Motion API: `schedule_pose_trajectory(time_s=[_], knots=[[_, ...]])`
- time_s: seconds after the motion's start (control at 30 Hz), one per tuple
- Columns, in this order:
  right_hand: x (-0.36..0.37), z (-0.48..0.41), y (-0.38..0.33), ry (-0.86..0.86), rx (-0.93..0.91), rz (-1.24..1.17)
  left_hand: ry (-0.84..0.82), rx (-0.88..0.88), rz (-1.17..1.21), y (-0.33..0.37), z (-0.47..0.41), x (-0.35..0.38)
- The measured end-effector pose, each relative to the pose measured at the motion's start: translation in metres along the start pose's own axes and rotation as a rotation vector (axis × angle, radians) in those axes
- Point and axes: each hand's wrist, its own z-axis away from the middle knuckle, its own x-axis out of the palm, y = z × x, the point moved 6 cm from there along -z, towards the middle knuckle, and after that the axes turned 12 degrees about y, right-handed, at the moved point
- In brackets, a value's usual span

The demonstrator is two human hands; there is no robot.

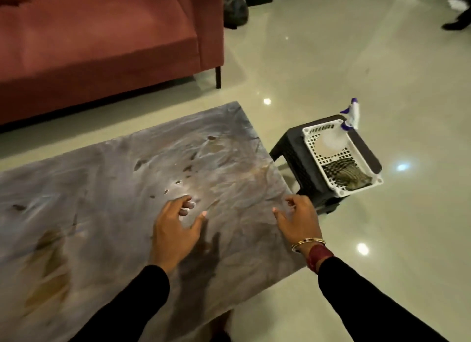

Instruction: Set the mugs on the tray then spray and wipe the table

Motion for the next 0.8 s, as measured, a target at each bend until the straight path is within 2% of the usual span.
schedule_pose_trajectory(time_s=[0.13,0.27,0.5,0.8], knots=[[-0.042,-0.051,0.043,0.133,0.028,0.037,-0.073,0.099,0.02,0.051,-0.021,0.068],[-0.075,-0.103,0.085,0.194,-0.027,0.123,-0.129,0.174,0.022,0.106,-0.036,0.127],[-0.07,-0.186,0.163,-0.043,-0.005,0.296,-0.238,0.256,0.102,0.2,-0.05,0.244],[-0.049,-0.237,0.186,-0.306,-0.177,0.45,-0.269,0.092,0.183,0.274,-0.059,0.373]])
